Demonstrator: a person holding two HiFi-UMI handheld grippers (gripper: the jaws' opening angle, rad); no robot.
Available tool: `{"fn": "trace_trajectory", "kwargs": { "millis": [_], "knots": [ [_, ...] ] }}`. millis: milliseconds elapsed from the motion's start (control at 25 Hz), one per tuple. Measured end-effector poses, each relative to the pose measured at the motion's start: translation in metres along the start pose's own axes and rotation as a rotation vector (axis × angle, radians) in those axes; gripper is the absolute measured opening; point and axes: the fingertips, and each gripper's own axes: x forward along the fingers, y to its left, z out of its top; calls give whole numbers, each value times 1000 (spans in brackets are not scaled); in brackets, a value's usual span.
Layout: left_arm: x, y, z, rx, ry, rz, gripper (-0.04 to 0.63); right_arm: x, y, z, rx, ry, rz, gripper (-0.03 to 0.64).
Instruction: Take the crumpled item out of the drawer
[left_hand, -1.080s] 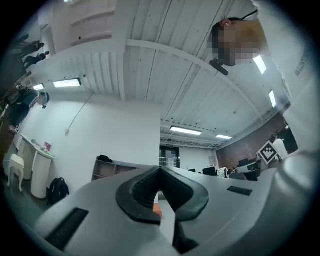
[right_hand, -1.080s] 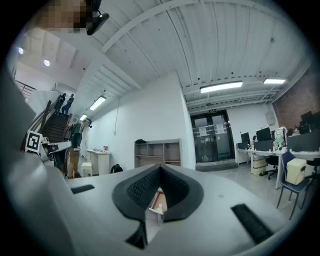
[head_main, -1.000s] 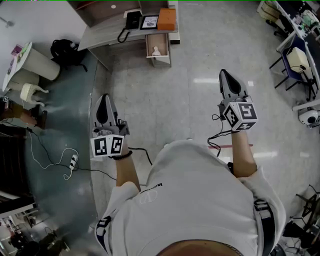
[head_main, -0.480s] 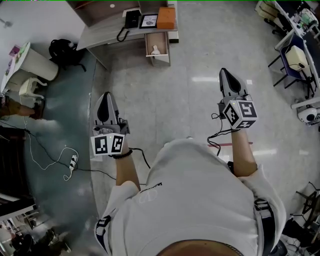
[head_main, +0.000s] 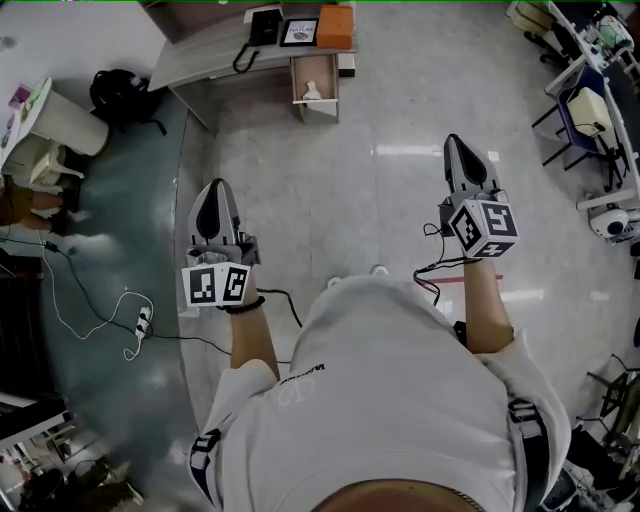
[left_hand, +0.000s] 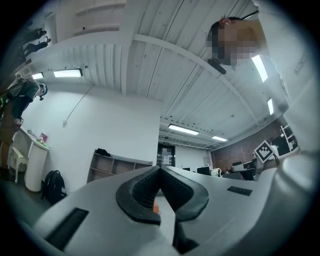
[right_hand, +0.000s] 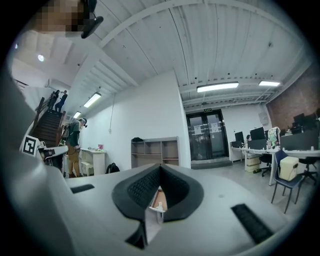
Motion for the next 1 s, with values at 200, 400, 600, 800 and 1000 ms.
{"fn": "trace_trajectory", "kwargs": {
  "millis": [200, 400, 600, 800, 1000],
  "knots": [
    [-9, 16, -14, -5, 27, -11, -2, -1, 14, -7, 5, -10, -23, 1],
    [-20, 32, -22, -16, 46, -4, -2, 1, 28, -18, 18, 7, -31, 2],
    [-20, 35, -25, -18, 50, -4, -2, 11, 40, -17, -18, 15, -5, 1],
    [-7, 31, -33, -8, 71, -11, -2, 19, 38, -20, -17, 20, 2, 2],
    [14, 23, -42, 11, 90, -23, -2, 29, 27, -25, -8, 21, -4, 0]
  ]
}}
